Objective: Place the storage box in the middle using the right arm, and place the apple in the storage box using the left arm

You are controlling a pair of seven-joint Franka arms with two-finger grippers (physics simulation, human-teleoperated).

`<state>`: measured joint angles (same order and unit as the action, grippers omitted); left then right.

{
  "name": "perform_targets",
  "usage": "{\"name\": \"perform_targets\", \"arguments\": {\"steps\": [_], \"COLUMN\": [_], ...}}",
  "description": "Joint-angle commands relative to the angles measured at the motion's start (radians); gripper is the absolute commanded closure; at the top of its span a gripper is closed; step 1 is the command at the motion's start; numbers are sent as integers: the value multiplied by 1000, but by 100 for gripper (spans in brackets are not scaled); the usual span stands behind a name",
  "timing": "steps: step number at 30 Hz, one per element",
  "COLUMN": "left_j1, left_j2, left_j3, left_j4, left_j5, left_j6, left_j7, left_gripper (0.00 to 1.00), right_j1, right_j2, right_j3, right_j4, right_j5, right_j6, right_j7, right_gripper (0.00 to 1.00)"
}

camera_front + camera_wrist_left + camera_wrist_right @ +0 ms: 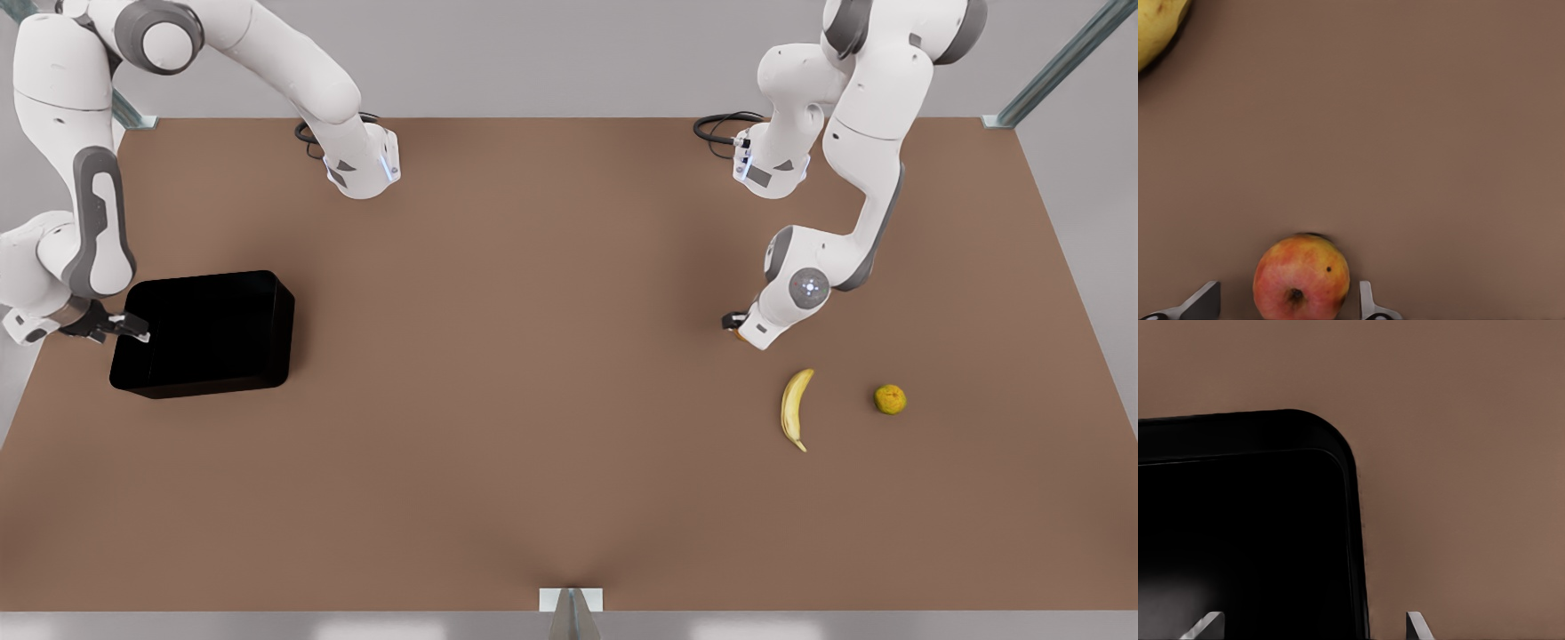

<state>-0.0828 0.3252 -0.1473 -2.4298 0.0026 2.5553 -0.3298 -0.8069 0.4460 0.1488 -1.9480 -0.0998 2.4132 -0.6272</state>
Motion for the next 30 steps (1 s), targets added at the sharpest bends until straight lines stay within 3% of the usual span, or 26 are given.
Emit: {"name": "perform_targets", "arguments": {"steps": [1, 11, 12, 14, 30], "left_j1": [0, 0, 0, 0, -2], "left_j2": [2, 12, 12, 12, 25], "left_j3": [0, 0, 0, 0, 0], "left_j4": [0, 9, 9, 9, 18], "left_j5": [0, -1, -1, -1, 8], "left_j6": [0, -1, -1, -1, -1], "left_j7": [0, -57, -57, -57, -43], "left_gripper": [0, 1, 1, 1, 2], "right_j1": [0, -2, -2, -2, 9], "right_j2": [0, 68, 68, 63, 59], "right_j3": [0, -49, -49, -49, -49], "right_j4": [0, -2, -2, -2, 6], "right_j5": [0, -24, -24, -24, -24], "right_j6": [-3, 29, 29, 23, 12], "right_j7": [0, -20, -20, -20, -12], "right_gripper": [0, 0, 18, 79, 79]}}
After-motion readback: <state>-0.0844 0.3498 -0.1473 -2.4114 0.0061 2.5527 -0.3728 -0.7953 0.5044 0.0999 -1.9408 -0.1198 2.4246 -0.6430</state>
